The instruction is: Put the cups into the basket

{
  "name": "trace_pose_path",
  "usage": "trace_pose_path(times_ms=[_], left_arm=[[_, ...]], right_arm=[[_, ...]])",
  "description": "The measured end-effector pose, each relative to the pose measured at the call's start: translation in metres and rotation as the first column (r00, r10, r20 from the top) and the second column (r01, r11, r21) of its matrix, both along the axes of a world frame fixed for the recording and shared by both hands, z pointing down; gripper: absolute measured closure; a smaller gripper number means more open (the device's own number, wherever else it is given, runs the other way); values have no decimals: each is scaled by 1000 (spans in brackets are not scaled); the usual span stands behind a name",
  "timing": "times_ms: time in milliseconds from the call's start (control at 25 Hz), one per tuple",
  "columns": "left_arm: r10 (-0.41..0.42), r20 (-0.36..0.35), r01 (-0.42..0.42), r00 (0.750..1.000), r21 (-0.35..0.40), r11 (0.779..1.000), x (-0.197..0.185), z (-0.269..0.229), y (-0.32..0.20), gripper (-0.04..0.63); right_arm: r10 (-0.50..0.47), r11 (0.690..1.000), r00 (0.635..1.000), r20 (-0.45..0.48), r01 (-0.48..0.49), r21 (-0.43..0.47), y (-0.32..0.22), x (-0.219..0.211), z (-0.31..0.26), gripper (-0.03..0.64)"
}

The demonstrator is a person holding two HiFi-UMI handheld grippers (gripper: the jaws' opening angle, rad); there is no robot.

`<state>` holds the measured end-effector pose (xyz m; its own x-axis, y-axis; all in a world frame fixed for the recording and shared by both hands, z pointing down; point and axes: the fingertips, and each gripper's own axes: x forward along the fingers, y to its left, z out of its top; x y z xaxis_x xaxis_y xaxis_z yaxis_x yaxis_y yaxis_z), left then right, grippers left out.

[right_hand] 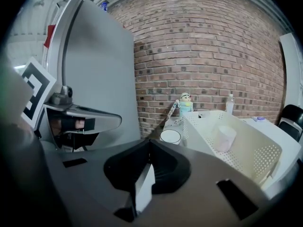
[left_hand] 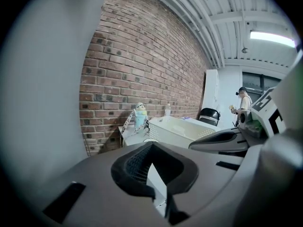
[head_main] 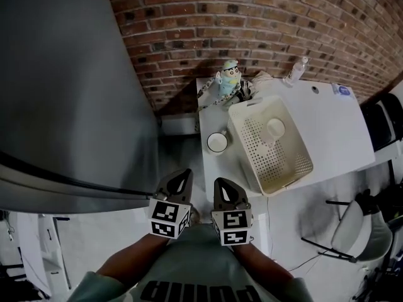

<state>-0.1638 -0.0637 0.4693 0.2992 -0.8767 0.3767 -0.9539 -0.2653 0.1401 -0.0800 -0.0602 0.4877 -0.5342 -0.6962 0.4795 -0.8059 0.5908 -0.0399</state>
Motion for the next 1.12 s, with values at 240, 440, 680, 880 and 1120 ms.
trace_pose_path(times_ms=[240, 440, 680, 880, 1120], left_arm=[[29, -2, -29, 1000, 0, 1000, 3, 2, -1, 597], [44, 0, -44, 999, 6, 999, 6, 2, -4, 597], [50, 9, -50, 999, 4, 999, 8, 4, -11, 597], [43, 11, -43, 999, -3, 999, 6, 10, -22, 597], [37, 23, -36, 999, -29, 999, 4, 24, -38, 597]], right_arm=[[2, 1000, 999, -38, -2, -2, 0, 1, 10, 601], [16, 1000, 1000, -25, -16, -8, -3, -1, 6, 601], [37, 999, 999, -29, -38, -18, -10, 0, 11, 601], [67, 997, 997, -32, -68, -22, -26, -1, 20, 600], [95, 994, 995, -28, -97, -45, -50, -4, 40, 595]])
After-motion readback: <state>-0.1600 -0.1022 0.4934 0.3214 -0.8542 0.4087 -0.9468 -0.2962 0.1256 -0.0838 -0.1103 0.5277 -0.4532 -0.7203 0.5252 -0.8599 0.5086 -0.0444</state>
